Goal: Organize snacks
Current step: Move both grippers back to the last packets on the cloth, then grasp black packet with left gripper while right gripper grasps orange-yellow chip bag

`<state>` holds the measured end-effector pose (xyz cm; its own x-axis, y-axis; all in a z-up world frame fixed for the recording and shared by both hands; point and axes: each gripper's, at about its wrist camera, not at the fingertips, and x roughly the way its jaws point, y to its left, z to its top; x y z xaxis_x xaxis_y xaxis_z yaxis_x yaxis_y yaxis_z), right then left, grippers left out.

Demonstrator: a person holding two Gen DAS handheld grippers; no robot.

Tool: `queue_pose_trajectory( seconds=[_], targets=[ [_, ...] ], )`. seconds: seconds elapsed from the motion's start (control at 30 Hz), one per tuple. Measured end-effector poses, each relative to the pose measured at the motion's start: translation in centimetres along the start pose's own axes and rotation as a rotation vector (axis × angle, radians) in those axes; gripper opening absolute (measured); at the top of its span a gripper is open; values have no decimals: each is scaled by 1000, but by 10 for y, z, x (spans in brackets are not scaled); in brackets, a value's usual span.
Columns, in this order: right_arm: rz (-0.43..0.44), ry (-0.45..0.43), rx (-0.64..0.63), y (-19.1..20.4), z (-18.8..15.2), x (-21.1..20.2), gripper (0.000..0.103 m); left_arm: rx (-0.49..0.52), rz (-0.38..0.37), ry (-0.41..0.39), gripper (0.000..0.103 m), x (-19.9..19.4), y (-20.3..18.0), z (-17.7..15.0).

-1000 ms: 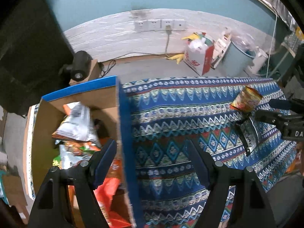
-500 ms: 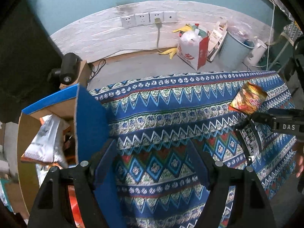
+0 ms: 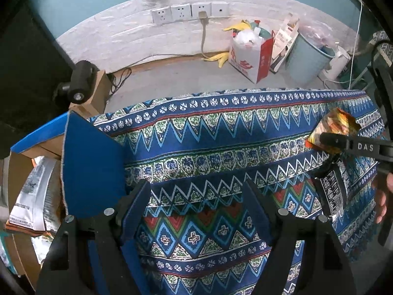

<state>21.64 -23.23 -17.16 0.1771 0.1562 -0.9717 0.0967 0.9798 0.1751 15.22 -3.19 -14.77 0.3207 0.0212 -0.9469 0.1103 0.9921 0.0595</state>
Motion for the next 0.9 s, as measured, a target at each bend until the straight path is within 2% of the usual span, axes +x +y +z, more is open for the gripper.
queue_pose_trajectory(
  seconds=[0.07,0.1,0.13,0.23,0.47,0.57,0.7,0.9],
  targets=[
    [2,6,-6,-1,4,5,79,6,-3,10,78,3,-3,-2],
    [-5,6,-11,0,5,6,69,9,-3,12,78,3,-4,-2],
    [-13,7,-20,1,6,7,52,13,-3,14,78,4,-6,-3],
    [-24,4,-48,1,7,7,46,24,-2,22,78,4,-12,-6],
    [-66,-85,-103,-1,7,-21,43,52,-7,27,81,-1,-44,-3],
    [-100,-117,-122,-9,5,-36,43,21,-34,29,81,-1,-59,0],
    [-128,-103,-146,-26,-5,-47,43,-34,-90,64,81,3,-82,0],
    [-165,-52,-150,-62,-28,-53,43,-69,-123,81,82,6,-122,-3]
  ],
)
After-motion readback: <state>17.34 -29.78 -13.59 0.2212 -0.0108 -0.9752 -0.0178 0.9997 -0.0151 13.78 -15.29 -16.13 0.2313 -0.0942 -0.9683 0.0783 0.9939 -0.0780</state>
